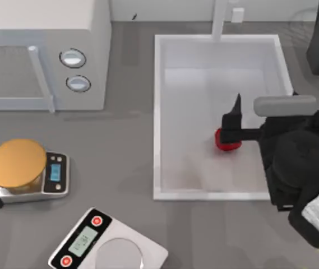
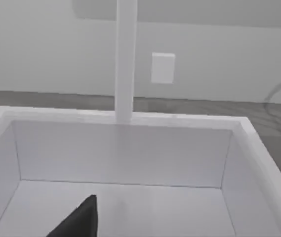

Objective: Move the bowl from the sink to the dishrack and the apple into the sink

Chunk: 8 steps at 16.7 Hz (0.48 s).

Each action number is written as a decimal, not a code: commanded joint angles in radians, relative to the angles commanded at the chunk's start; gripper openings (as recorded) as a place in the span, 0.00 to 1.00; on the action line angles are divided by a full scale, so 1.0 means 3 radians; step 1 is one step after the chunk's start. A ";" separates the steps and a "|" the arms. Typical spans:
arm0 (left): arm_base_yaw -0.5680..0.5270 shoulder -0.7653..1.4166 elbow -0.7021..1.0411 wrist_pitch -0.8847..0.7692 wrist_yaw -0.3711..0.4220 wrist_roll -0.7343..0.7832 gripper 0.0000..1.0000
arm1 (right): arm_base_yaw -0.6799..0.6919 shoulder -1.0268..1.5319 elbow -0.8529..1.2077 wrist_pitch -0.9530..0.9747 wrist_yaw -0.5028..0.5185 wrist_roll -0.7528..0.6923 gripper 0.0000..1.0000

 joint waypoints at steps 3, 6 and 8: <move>0.0000 0.0000 0.0000 0.0000 0.0000 0.0000 1.00 | -0.0237 -0.0683 -0.0236 -0.0531 -0.0256 -0.0004 1.00; 0.0000 0.0000 0.0000 0.0000 0.0000 0.0000 1.00 | -0.0468 -0.1636 -0.0466 -0.1125 -0.0510 -0.0009 1.00; 0.0000 0.0000 0.0000 0.0000 0.0000 0.0000 1.00 | -0.0623 -0.2418 -0.0610 -0.1580 -0.0672 -0.0014 1.00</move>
